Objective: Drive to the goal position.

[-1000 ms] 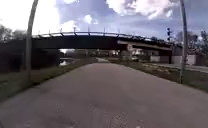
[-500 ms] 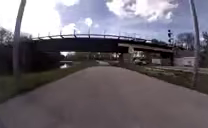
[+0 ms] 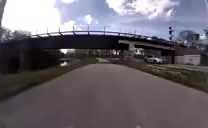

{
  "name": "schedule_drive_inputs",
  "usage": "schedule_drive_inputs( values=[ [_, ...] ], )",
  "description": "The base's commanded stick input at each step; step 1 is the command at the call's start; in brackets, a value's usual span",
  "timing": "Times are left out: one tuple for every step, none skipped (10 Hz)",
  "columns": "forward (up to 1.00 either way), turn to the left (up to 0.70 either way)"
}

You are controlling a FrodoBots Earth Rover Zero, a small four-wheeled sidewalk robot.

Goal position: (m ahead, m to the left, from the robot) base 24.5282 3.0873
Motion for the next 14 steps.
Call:
schedule_drive_inputs(
  values=[
    [1.00, 0.00],
    [1.00, 0.00],
    [1.00, 0.00],
    [1.00, 0.00],
    [1.00, 0.00],
    [1.00, 0.00],
    [1.00, 0.00],
    [1.00, 0.00],
    [1.00, 0.00],
    [1.00, 0.00],
    [1.00, 0.00],
    [1.00, 0.00],
    [1.00, 0.00],
    [1.00, 0.00]
  ],
)
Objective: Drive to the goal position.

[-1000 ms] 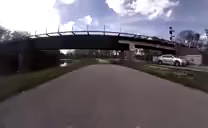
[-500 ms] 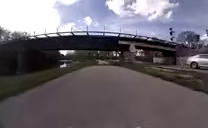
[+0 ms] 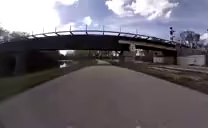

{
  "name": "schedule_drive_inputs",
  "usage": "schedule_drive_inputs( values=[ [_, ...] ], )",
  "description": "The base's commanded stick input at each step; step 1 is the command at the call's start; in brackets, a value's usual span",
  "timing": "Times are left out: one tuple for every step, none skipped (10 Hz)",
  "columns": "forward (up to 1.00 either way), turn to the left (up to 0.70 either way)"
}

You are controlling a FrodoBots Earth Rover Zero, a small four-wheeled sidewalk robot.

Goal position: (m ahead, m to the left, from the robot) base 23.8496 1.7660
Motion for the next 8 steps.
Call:
schedule_drive_inputs(
  values=[
    [1.00, 0.00],
    [1.00, 0.00],
    [1.00, 0.00],
    [1.00, 0.00],
    [1.00, 0.00],
    [1.00, 0.00],
    [1.00, 0.00],
    [1.00, 0.00]
  ],
)
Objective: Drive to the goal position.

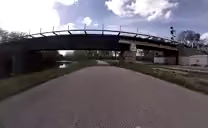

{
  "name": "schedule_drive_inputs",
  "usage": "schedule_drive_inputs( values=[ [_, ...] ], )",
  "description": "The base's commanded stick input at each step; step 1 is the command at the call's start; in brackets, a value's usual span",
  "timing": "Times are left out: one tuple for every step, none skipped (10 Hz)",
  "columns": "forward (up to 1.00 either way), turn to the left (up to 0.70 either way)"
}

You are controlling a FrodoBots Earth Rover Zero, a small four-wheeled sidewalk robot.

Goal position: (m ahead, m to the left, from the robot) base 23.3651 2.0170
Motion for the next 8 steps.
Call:
schedule_drive_inputs(
  values=[
    [1.00, 0.00],
    [1.00, 0.00],
    [1.00, 0.00],
    [1.00, 0.00],
    [1.00, 0.00],
    [1.00, 0.00],
    [1.00, 0.00],
    [1.00, 0.00]
  ],
)
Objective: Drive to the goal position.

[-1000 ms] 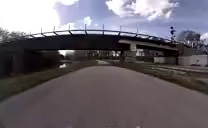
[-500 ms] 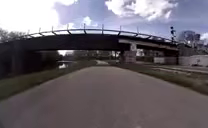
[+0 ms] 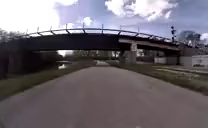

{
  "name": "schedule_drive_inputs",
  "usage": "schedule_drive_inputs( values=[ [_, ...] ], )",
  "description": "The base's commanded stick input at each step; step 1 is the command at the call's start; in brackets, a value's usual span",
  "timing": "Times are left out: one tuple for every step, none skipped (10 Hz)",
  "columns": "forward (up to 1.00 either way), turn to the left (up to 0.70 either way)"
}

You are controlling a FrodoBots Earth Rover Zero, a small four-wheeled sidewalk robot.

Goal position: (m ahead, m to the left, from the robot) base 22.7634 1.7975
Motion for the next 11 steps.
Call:
schedule_drive_inputs(
  values=[
    [1.00, 0.00],
    [1.00, 0.00],
    [1.00, 0.00],
    [1.00, 0.00],
    [1.00, 0.00],
    [1.00, 0.00],
    [1.00, 0.00],
    [1.00, 0.00],
    [1.00, 0.00],
    [1.00, 0.00],
    [1.00, 0.00]
  ],
)
